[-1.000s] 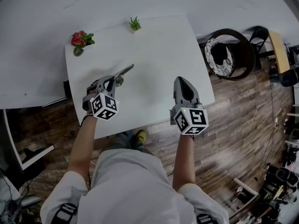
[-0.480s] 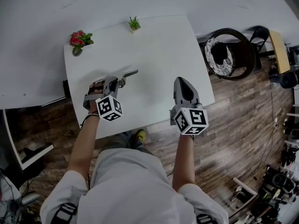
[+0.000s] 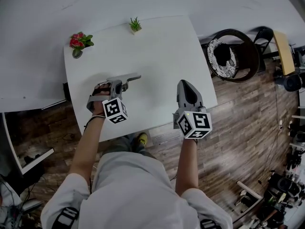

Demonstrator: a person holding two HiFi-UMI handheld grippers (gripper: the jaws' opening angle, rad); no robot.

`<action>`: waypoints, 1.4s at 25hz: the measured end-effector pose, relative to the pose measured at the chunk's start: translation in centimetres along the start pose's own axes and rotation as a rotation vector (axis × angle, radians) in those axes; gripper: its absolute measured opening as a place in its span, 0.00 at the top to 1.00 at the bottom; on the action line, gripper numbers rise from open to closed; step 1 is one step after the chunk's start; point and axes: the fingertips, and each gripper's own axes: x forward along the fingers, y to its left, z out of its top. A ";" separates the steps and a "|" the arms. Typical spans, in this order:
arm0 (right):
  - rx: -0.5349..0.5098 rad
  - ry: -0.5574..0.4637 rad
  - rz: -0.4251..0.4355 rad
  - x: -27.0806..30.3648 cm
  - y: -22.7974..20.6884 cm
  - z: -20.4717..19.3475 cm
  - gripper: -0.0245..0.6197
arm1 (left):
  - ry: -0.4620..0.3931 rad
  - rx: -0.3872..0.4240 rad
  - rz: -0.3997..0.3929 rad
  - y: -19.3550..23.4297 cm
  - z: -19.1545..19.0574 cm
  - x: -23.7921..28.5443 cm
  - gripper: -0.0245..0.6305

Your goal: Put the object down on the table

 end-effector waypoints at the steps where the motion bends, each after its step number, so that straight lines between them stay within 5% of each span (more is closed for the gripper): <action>1: 0.000 0.000 -0.001 -0.1 -0.1 0.0 0.95 | 0.003 0.002 -0.004 -0.1 0.0 0.1 0.93; 35: -0.014 0.009 -0.030 -1.1 -1.3 0.6 0.95 | 0.025 -0.024 -0.124 -3.8 0.2 1.6 0.84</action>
